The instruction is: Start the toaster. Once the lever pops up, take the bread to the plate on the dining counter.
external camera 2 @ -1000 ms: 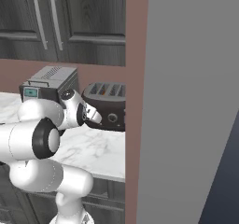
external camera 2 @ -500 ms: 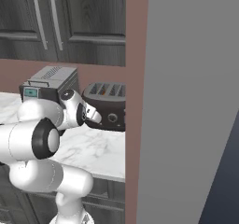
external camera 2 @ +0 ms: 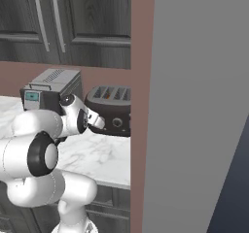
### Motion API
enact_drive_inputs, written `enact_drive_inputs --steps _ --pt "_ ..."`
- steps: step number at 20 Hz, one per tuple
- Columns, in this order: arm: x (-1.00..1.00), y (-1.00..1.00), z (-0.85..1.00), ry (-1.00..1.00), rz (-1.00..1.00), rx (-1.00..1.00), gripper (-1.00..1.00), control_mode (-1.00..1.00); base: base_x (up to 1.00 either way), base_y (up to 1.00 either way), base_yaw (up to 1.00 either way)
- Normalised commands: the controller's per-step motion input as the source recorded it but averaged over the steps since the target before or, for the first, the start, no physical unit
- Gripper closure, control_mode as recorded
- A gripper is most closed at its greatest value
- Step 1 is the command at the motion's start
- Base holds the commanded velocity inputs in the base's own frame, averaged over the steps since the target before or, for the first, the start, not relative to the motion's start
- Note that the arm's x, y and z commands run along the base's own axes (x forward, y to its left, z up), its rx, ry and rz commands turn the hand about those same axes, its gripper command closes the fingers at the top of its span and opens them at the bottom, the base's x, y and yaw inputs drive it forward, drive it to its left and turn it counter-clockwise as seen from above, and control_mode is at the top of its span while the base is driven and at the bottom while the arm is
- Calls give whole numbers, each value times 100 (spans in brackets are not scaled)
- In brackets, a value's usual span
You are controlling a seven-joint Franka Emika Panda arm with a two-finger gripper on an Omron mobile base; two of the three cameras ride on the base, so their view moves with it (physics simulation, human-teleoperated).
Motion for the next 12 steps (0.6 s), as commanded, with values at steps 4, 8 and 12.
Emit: enact_drive_inputs --steps 4,8,12 --pt "-2 0 28 -7 0 0 -100 -100 0 0 0" --pt "0 0 18 -10 0 0 -100 -100 0 0 0" --pt "0 0 15 -13 0 0 -100 -100 0 0 0"
